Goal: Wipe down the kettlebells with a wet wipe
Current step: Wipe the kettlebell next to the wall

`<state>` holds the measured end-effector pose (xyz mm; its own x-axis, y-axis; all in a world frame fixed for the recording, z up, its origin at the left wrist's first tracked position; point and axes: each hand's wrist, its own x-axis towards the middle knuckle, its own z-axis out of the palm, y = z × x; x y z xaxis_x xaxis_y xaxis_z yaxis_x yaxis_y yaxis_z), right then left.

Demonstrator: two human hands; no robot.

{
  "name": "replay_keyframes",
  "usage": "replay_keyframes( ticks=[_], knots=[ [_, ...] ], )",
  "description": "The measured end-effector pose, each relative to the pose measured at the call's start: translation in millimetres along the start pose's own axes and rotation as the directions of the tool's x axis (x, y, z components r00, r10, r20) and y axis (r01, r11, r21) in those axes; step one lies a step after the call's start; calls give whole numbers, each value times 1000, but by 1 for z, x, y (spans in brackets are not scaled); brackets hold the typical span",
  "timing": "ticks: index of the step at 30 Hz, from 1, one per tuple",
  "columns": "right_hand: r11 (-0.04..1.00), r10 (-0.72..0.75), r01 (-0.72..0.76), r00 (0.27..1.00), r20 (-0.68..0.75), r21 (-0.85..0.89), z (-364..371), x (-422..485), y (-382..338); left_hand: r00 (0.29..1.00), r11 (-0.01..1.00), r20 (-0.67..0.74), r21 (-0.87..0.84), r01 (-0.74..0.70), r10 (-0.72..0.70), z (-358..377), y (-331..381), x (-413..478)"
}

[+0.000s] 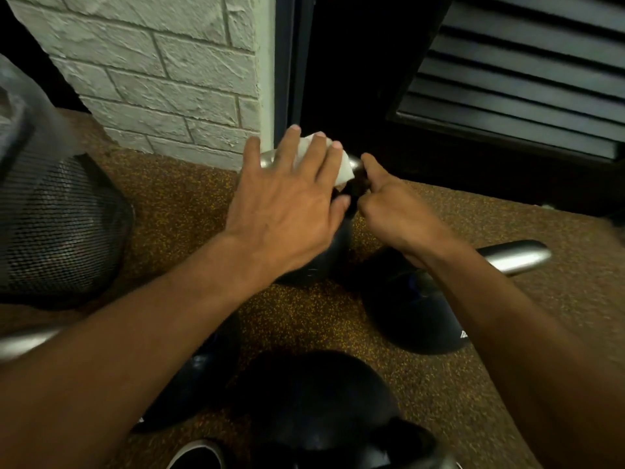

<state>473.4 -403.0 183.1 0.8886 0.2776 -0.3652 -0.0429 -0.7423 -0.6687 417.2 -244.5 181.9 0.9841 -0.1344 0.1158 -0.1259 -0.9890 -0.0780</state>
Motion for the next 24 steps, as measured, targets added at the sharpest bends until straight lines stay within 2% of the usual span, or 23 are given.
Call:
replay_keyframes(
  ticks=[3, 5, 8, 11, 15, 24],
  knots=[
    [1000, -9, 9, 1000, -5, 6, 0, -6, 0, 995, 990, 85, 127, -53, 43, 15, 13, -7],
    [1000, -16, 16, 1000, -14, 10, 1, -8, -1, 995, 985, 85, 163, -57, 44, 17, 20, -4],
    [998, -25, 27, 999, -31, 59, 4, -6, 1, 997, 994, 69, 103, -41, 34, 9, 16, 3],
    [975, 20, -15, 1000, -24, 220, 4, -1, 7, 998, 999, 61, 54, 7, -10, 6, 4, -9],
    [949, 26, -24, 1000, -4, 315, 4, 2, 14, 996, 985, 91, 171, 3, -19, 17, 17, -24],
    [930, 34, -37, 999, 15, 366, 5, 7, 16, 998, 974, 64, 225, -18, 4, 17, 18, -14]
  ],
)
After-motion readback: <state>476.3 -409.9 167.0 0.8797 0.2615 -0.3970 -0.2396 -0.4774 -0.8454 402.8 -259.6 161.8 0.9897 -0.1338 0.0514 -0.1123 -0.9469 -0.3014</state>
